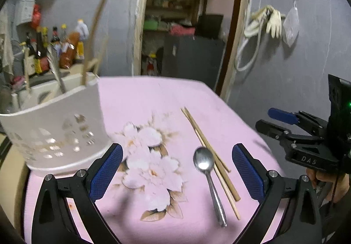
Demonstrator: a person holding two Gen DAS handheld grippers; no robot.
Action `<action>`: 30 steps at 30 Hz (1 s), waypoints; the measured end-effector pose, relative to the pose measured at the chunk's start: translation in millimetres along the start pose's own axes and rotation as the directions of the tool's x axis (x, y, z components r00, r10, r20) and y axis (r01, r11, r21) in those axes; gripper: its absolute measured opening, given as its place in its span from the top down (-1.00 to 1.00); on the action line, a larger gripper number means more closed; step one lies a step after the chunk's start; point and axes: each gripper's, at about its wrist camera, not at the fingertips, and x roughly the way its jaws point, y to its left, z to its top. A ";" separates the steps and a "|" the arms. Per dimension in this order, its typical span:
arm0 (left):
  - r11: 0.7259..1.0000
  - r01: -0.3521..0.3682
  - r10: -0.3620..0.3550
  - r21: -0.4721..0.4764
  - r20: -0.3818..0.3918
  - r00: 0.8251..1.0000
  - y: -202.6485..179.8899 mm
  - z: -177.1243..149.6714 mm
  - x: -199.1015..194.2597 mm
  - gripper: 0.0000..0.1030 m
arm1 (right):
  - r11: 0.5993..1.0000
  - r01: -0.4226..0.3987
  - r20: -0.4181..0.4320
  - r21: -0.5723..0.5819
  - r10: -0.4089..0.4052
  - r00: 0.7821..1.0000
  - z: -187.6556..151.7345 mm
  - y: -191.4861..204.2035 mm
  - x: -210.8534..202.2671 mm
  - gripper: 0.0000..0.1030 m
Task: Organize utensils
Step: 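Move both tools back to the steel spoon and chopsticks on the cloth, then grasp the steel spoon with the left tool while the right tool grasps a wooden chopstick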
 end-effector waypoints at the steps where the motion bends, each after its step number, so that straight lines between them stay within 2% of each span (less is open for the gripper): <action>1: 1.000 0.008 -0.008 0.000 -0.018 1.000 0.6 -1.3 5.0 -0.82 | 1.000 -0.015 -0.027 -0.003 0.015 1.000 -3.8 1.1 3.8 0.00; 6: 0.998 0.060 -0.060 -0.007 -0.133 0.989 4.8 -2.7 31.7 -0.33 | 0.997 -0.078 -0.138 -0.017 0.074 0.988 -14.2 5.9 20.4 0.23; 9: 0.996 0.085 -0.086 -0.011 -0.187 0.979 7.4 -0.6 45.8 -0.16 | 0.993 -0.113 -0.190 -0.023 0.107 0.976 -19.6 9.6 28.0 0.36; 18: 0.986 0.154 -0.167 -0.066 -0.317 0.934 23.1 8.2 89.8 0.18 | 0.984 -0.172 -0.293 -0.050 0.150 0.944 -26.2 22.8 52.2 0.45; 24: 0.975 0.200 -0.222 -0.097 -0.347 0.911 32.9 16.0 101.5 0.38 | 0.984 -0.149 -0.318 -0.094 0.112 0.941 -22.5 28.9 61.5 0.52; 27: 0.969 0.224 -0.245 -0.101 -0.358 0.901 33.7 18.3 106.4 0.58 | 0.987 -0.141 -0.327 -0.076 0.108 0.939 -19.6 25.7 66.5 0.56; 30: 0.964 0.246 -0.266 -0.101 -0.363 0.893 35.2 16.9 104.7 0.63 | 0.987 -0.157 -0.329 -0.035 0.137 0.934 -18.2 19.4 68.1 0.56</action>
